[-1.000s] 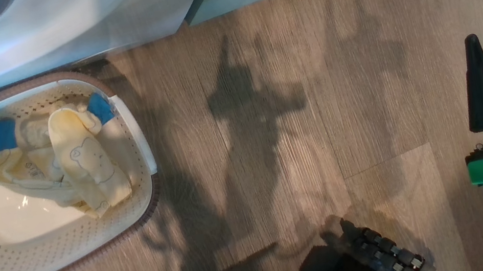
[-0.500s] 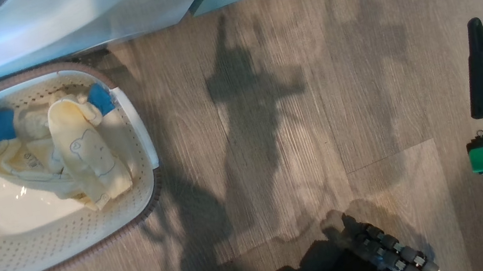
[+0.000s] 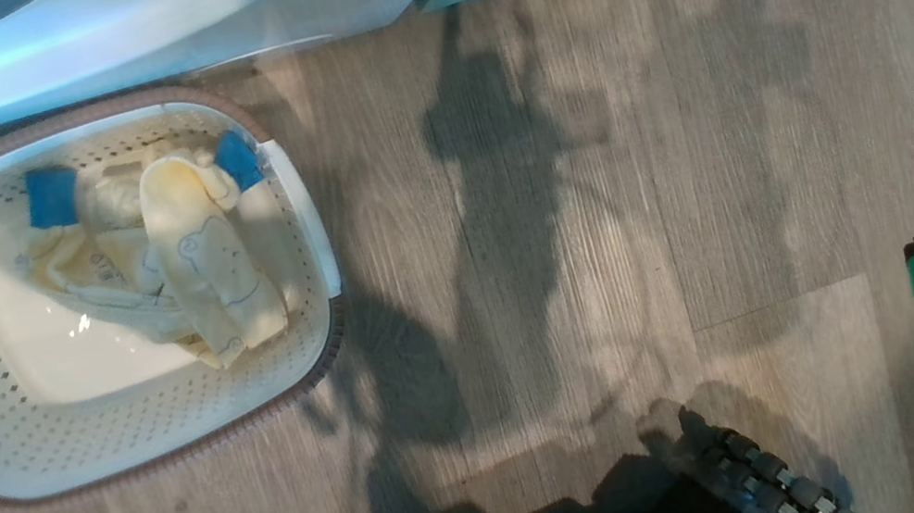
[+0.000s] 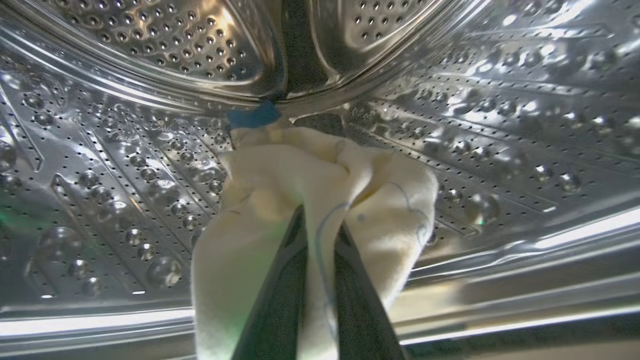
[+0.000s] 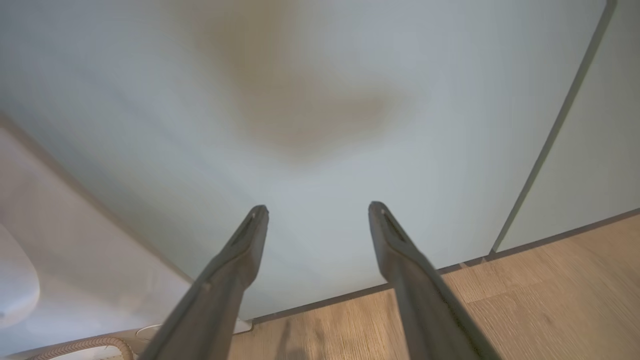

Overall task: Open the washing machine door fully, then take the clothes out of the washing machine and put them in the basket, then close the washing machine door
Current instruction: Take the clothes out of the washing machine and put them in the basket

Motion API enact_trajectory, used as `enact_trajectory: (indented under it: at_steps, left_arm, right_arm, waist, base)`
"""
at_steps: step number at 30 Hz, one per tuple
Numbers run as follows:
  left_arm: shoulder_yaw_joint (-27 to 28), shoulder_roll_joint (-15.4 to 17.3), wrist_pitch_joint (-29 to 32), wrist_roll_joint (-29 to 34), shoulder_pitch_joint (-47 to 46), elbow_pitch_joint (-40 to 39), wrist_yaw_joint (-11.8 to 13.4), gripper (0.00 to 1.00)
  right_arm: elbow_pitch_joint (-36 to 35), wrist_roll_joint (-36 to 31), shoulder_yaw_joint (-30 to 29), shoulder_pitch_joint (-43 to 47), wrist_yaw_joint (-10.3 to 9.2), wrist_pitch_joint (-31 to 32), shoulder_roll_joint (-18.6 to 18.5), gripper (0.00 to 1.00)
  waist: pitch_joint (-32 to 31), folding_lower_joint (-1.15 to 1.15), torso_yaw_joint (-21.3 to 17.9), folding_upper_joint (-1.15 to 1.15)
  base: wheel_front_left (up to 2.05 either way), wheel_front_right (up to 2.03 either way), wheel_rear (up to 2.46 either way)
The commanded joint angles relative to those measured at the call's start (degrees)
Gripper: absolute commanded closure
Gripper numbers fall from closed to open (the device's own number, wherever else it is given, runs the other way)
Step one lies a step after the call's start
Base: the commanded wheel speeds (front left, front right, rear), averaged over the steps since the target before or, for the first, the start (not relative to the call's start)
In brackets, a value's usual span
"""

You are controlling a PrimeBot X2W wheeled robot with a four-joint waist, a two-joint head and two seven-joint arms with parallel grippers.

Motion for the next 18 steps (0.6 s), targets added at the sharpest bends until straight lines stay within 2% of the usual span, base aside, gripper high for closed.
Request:
enact_trajectory:
  at_steps: [1, 11, 18]
  left_arm:
    - [2.99, 1.97, -2.78, -0.58, 1.22, -3.01, 1.14, 1.00]
    - [8.25, -2.79, -20.91, -2.88, 14.17, -10.60, 6.57, 1.00]
    - [9.94, -6.29, -32.11, -3.36, 22.72, -17.44, 8.42, 1.00]
  right_arm:
    - [-1.56, -0.59, 0.12, 0.71, -0.16, -0.38, -0.99, 0.00]
    - [-2.05, -2.16, -1.97, 1.50, -0.16, -0.38, -0.99, 0.00]
    - [-2.44, -3.65, -2.89, 1.85, -0.16, -0.38, -0.99, 0.00]
  waist:
    - [-0.35, 0.00, 0.45, 0.00]
    - [-1.66, 0.00, 2.95, 0.00]
    - [-2.92, 0.00, 4.92, 0.00]
  base:
    - [0.00, 0.00, 0.00]
    - [0.00, 0.00, 0.00]
    - [0.00, 0.00, 0.00]
